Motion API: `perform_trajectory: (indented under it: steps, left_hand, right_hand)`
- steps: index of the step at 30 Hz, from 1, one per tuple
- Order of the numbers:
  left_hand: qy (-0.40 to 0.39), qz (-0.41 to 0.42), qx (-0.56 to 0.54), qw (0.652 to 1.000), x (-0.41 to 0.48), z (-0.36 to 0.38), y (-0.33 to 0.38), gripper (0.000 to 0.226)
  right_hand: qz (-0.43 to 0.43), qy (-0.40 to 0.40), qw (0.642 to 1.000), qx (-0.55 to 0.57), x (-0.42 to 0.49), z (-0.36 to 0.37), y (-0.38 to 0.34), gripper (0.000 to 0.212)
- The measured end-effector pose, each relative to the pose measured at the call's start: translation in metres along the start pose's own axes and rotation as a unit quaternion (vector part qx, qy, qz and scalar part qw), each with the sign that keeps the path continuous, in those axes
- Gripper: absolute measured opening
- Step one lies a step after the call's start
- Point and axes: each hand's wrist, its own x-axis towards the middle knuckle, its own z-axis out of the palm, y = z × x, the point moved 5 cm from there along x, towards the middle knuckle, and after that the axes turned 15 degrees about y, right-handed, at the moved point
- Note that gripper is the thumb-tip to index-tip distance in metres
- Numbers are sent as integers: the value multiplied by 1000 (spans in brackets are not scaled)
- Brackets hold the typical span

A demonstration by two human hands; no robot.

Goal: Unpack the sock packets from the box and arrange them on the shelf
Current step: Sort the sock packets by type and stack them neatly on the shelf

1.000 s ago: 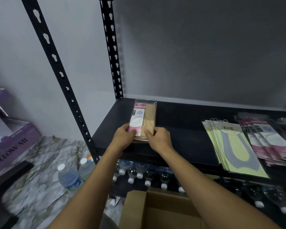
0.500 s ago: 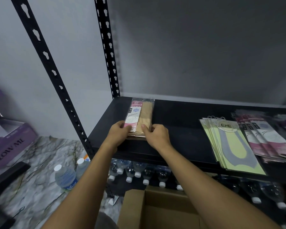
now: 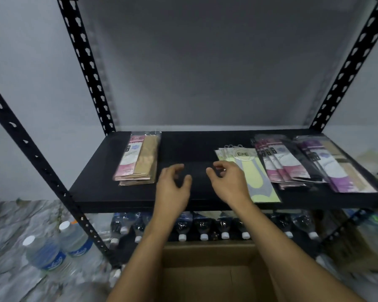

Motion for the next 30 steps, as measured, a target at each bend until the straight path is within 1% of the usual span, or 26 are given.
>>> perform_trajectory:
  steps: [3,5,8,10,11,13,14,16,18,20,22,30]
  left_hand:
    - [-82,-26,1,996,-29,44,15,38]
    - [-121,-43,6,992,-42,67,24,45]
    - [-166,-70,12,984,-54,93,34,53]
    - [-189,-78,19,979,-60,105,39,56]
    - [-194,-79,26,977,-62,109,41,58]
    - [-196,-88,36,976,-64,113,44,62]
    - [-194,-92,39,976,-65,115,45,62]
    - [-192,-95,35,976,-66,116,46,55]
    - [-190,-100,31,976,-66,117,46,51]
    - [-192,-104,43,975,-65,117,48,51]
    - [-198,-101,53,974,-63,117,49,48]
    - [-207,-101,56,972,-60,119,46,45]
  right_hand:
    - [-6,47,998,-34,9,-46,26,32]
    - [-3,63,996,-56,13,-72,46,32]
    - [11,71,993,-96,12,-99,77,29]
    - [29,56,992,-113,10,-106,96,27]
    - [44,41,991,-121,9,-107,104,31]
    - [75,8,987,-141,7,-104,116,47]
    - [87,-2,986,-143,6,-102,120,52]
    - [97,-8,986,-132,7,-98,124,55]
    - [94,-10,989,-114,9,-94,124,48]
    - [88,-15,992,-88,10,-91,121,34]
    - [89,-18,993,-78,12,-87,119,28]
    - [102,-47,989,-93,24,-74,121,36]
